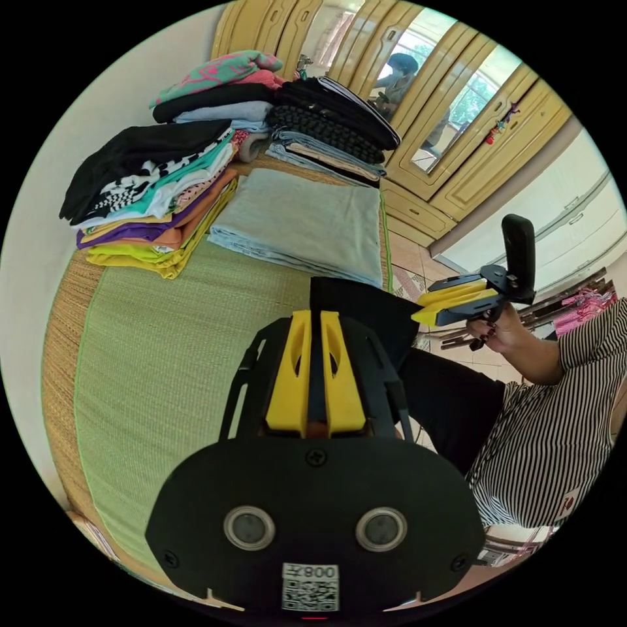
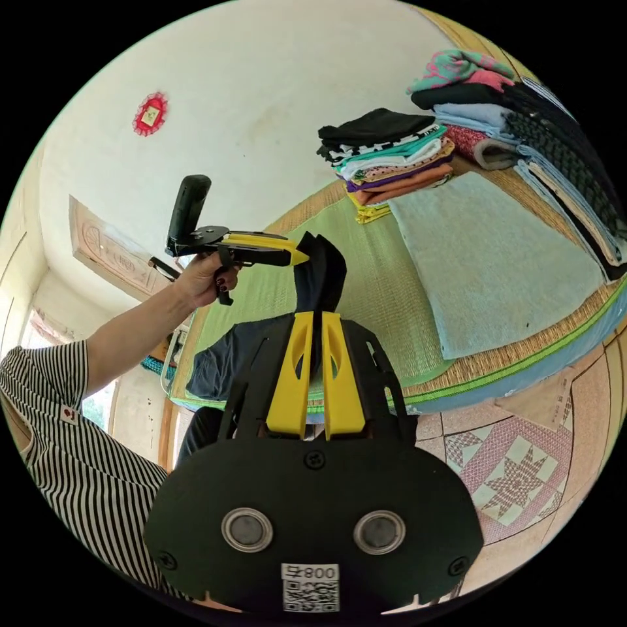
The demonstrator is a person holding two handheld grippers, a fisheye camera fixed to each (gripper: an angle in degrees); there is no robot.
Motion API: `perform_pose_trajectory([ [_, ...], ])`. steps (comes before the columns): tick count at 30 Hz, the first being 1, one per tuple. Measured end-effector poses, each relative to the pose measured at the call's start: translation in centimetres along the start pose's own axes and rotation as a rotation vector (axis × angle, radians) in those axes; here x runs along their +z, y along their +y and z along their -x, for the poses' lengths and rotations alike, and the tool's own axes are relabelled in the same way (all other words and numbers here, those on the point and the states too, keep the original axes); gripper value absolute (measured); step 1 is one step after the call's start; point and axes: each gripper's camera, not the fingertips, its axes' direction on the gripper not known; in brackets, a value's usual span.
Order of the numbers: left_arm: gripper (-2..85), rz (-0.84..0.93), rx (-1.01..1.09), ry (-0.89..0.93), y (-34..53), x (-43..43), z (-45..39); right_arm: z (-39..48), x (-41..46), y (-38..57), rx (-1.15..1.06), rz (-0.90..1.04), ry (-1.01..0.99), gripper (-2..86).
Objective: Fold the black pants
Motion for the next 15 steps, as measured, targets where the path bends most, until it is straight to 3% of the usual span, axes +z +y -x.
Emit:
perform_pose_trajectory([
  [15, 3.0, -0.232, -0.223, 0.007, 30.0, -7.3, 6.4, 18.8, 8.8, -4.0, -0.331, 0.185, -0.165, 2.3],
])
